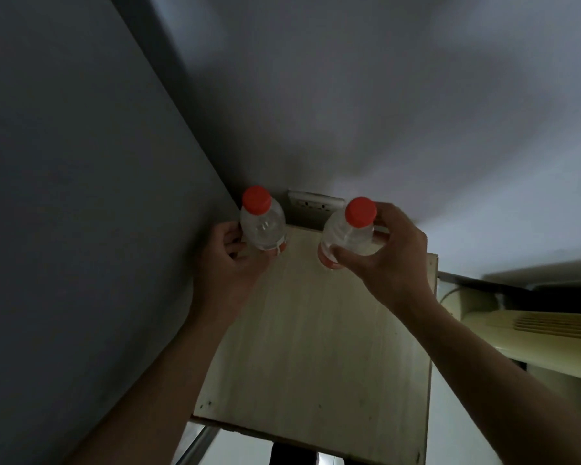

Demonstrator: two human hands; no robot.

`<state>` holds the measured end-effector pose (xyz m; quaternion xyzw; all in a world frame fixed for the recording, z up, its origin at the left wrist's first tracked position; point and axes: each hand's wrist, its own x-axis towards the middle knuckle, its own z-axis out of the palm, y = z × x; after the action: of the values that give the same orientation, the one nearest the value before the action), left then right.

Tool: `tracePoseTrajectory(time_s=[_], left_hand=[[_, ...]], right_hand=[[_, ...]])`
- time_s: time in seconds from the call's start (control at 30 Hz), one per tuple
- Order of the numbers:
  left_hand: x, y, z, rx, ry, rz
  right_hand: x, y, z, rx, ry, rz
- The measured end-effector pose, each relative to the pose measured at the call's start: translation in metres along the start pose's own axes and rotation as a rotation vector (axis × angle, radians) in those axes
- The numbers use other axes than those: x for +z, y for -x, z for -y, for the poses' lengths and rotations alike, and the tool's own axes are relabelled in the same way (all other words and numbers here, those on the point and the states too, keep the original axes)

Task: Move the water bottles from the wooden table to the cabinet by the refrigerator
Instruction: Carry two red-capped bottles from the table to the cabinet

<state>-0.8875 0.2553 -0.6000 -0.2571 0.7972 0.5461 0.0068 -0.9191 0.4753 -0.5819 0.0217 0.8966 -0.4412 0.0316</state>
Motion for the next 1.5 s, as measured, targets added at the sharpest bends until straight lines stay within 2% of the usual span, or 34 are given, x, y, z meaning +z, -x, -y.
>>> tracePoseTrajectory(time_s=[0.5,0.67,0.83,1.0,1.17,1.5], left_hand=[[0.000,0.008,0.010,-0.008,-0.047,0.024],[-0.013,0.022,-0.013,-0.008,-0.113,0.026],[-0.038,0.041,-0.066,0.054,-0.276,0.069],[-0.074,0.061,-0.147,0.114,-0.418,0.105],[-0.112,0.072,-0.230,0.184,-0.593,0.155],[-0.145,0.116,-0.351,0.385,-0.661,0.164]], right_hand=[[-0.001,-0.003,-0.009,0.005,0.049,0.072],[-0.022,0.000,0.005,0.046,0.075,0.121],[-0.075,-0.003,0.052,0.029,0.131,0.210],[-0.142,-0.002,0.116,-0.021,0.172,0.269],[-0.207,0.004,0.185,-0.078,0.187,0.234],[-0.306,0.021,0.275,-0.208,0.212,0.122]])
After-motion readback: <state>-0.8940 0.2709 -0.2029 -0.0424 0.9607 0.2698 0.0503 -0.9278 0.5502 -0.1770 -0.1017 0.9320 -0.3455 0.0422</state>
